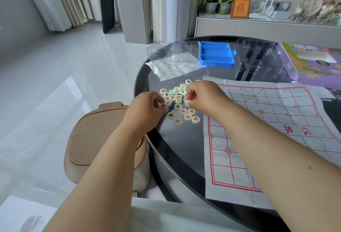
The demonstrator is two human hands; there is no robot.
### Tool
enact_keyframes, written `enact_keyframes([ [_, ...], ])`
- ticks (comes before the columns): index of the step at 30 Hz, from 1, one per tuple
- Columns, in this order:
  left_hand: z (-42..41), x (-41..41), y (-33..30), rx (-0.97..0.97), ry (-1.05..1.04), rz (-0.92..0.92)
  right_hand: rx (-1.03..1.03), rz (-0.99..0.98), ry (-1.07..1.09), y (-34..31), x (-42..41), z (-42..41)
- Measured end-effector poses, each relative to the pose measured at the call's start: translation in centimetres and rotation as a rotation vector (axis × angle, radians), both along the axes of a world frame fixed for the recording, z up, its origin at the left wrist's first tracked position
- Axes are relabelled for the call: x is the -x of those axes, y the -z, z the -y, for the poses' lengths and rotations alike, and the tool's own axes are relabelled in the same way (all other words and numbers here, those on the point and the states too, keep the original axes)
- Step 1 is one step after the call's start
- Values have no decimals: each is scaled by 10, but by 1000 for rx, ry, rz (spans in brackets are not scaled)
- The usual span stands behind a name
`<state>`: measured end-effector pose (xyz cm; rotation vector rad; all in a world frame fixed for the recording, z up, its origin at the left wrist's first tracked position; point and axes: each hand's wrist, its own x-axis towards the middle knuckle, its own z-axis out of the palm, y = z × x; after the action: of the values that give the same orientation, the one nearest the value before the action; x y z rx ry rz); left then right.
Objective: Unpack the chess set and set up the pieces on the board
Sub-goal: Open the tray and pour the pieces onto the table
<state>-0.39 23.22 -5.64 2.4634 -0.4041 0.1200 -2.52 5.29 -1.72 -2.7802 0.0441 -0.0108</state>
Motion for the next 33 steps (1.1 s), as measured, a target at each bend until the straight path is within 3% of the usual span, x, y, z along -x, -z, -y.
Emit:
enact_keyframes([
  [5,0,1,0,-37,9,-29,-21,85,6,5,1,-3],
  [12,2,1,-1,6,-16,-46,61,14,-92,-1,3,6],
  [19,4,-2,4,72,-95,22,126,-109,-58,-8,-18,6],
  [23,10,-3,12,107,-29,116,93,-48,-62,3,-18,6],
  [29,18,0,18,-164,-25,238,87,-19,-119,8,-14,7],
  [33,19,0,16,-161,-40,212,112,-11,-102,10,-14,8],
])
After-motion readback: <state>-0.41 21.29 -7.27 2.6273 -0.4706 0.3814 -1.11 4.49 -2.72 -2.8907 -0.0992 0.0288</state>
